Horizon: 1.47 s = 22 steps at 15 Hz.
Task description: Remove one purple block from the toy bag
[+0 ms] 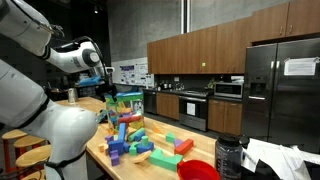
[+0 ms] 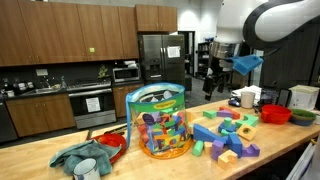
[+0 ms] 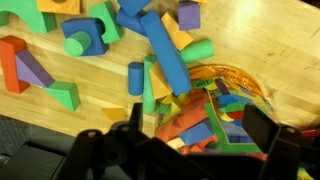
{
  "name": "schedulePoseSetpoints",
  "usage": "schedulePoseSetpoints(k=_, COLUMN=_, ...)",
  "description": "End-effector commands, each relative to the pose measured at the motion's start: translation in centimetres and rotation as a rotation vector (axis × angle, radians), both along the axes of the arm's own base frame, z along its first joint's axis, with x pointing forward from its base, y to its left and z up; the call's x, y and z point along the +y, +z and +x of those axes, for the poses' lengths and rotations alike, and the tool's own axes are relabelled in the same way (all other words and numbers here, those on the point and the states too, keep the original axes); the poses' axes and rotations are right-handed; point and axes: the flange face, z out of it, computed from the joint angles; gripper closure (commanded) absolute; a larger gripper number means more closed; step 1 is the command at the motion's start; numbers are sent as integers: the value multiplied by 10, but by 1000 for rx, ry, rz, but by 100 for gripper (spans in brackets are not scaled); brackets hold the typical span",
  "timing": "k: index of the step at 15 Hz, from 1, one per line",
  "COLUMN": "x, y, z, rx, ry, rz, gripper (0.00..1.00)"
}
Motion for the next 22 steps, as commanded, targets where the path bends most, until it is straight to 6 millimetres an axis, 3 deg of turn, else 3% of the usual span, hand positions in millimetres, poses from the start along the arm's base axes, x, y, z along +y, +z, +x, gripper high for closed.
schedulePoseSetpoints(k=1, x=0, y=1, z=0, rx=1, ry=0, rz=0, gripper=0)
schedulePoseSetpoints(k=22, x=-1, y=2, z=1, rx=2, ry=30, rz=6, gripper=0)
